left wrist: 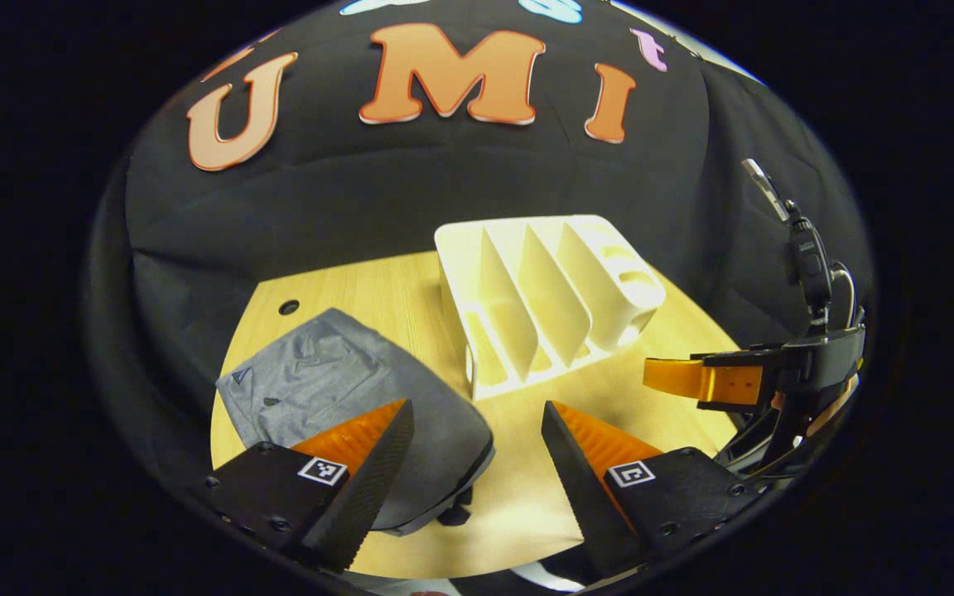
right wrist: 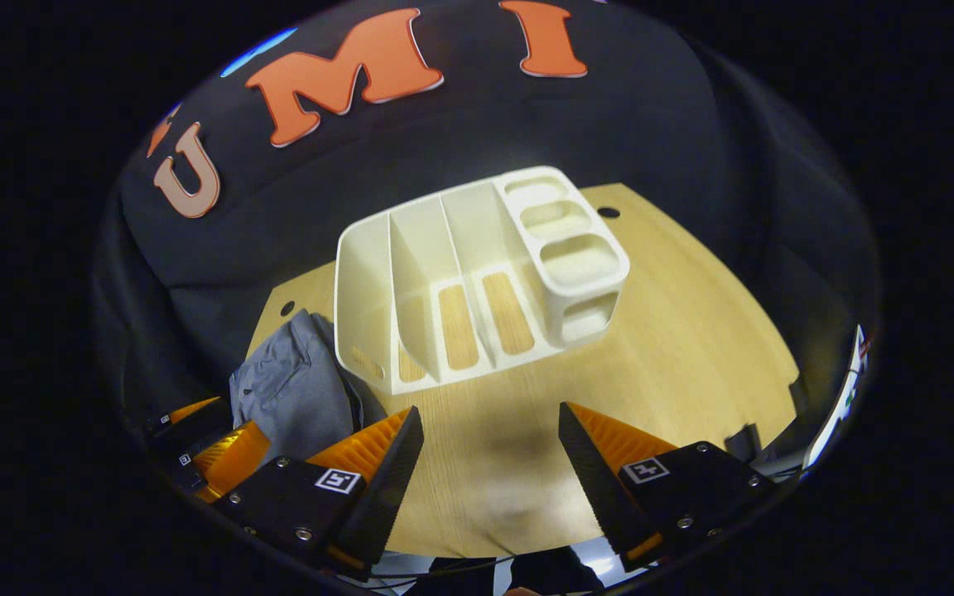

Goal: Open the schoolbag, grab two books from the bookshelf and put them into the schoolbag.

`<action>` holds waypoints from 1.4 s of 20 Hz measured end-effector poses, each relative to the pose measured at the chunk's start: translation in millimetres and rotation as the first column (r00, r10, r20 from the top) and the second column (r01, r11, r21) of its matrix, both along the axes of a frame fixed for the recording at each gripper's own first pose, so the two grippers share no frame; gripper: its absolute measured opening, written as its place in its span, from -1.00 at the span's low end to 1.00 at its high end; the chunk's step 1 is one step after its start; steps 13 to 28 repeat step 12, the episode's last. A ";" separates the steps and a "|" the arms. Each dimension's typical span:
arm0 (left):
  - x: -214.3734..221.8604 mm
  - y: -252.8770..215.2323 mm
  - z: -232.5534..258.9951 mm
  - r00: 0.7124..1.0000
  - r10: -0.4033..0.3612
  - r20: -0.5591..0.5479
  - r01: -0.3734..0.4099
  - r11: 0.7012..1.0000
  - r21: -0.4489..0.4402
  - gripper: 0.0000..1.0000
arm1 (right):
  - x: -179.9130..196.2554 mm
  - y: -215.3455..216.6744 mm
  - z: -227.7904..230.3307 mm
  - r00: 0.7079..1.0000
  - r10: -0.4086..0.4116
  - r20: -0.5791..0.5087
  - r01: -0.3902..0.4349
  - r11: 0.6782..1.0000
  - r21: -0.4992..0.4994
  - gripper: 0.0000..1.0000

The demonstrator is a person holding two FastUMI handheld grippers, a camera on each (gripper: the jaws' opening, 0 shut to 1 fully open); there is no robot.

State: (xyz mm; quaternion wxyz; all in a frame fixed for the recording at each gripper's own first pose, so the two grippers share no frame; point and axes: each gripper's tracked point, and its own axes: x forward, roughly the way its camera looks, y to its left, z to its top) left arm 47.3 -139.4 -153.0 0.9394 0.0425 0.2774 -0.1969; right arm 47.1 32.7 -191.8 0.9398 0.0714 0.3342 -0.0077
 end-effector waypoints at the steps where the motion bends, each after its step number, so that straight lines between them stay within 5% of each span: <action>1: 0.6 -2.5 12.4 0.999 0.032 0.044 -0.030 0.999 -0.030 0.97 | 2.5 -8.9 24.0 0.998 0.008 0.057 -0.007 1.000 -0.014 0.97; 6: 6.0 -8.7 72.7 0.962 0.140 0.234 -0.111 0.985 -0.132 0.96 | 12.9 -34.7 135.9 0.932 0.042 0.361 -0.010 0.996 -0.090 0.96; 12: 32.1 -1.2 124.6 0.858 0.226 0.461 -0.162 0.971 -0.174 0.94 | -7.3 -34.5 210.3 0.787 0.081 0.611 -0.001 0.992 -0.130 0.94; 28: 32.1 -1.2 124.6 0.858 0.226 0.461 -0.162 0.971 -0.174 0.94 | -7.3 -34.5 210.3 0.787 0.081 0.611 -0.001 0.992 -0.130 0.94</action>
